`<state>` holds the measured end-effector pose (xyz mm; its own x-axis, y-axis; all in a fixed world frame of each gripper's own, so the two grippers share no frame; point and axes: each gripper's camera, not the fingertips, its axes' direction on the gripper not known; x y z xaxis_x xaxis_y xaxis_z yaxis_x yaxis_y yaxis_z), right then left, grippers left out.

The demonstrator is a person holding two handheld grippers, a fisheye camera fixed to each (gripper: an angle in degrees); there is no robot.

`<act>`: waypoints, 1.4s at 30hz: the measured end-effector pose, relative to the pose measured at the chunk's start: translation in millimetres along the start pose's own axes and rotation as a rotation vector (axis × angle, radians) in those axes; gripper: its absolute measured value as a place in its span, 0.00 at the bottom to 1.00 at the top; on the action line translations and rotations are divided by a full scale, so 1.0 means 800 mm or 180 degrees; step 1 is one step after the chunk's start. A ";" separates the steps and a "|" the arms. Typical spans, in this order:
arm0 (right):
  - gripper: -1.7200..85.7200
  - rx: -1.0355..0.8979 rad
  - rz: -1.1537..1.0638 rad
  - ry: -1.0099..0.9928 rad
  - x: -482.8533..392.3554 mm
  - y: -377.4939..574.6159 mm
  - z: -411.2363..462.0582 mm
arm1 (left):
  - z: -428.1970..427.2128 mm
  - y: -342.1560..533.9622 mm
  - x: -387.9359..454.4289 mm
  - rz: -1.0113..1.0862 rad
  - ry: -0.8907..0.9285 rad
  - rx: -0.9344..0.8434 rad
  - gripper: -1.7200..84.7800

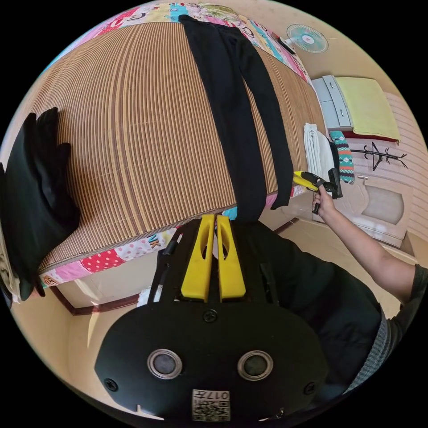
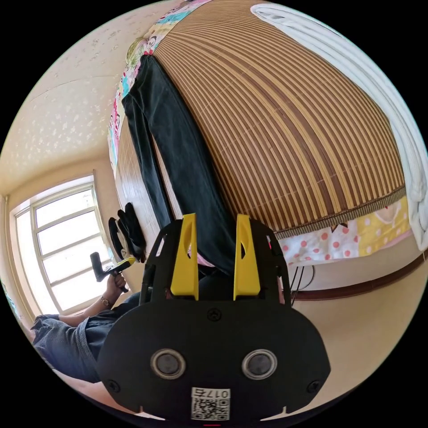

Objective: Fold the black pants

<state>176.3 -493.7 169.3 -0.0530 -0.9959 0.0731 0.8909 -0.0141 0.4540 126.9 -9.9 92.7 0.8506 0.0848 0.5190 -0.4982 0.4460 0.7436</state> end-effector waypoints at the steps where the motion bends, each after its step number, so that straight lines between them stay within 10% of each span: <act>1: 0.17 0.0014 -0.0025 0.0086 -0.007 0.000 0.003 | 0.001 0.002 -0.002 0.0004 -0.0002 -0.0017 0.01; 42: 0.04 -0.0679 -0.0971 -0.0231 -0.015 0.036 -0.012 | 0.073 -0.192 0.268 0.0720 0.0785 -0.0245 0.09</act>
<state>207.2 -482.7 172.9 -0.3553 -0.9343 0.0294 0.9027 -0.3348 0.2702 376.1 -112.3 114.3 0.7398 0.3979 0.5425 -0.6726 0.4565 0.5824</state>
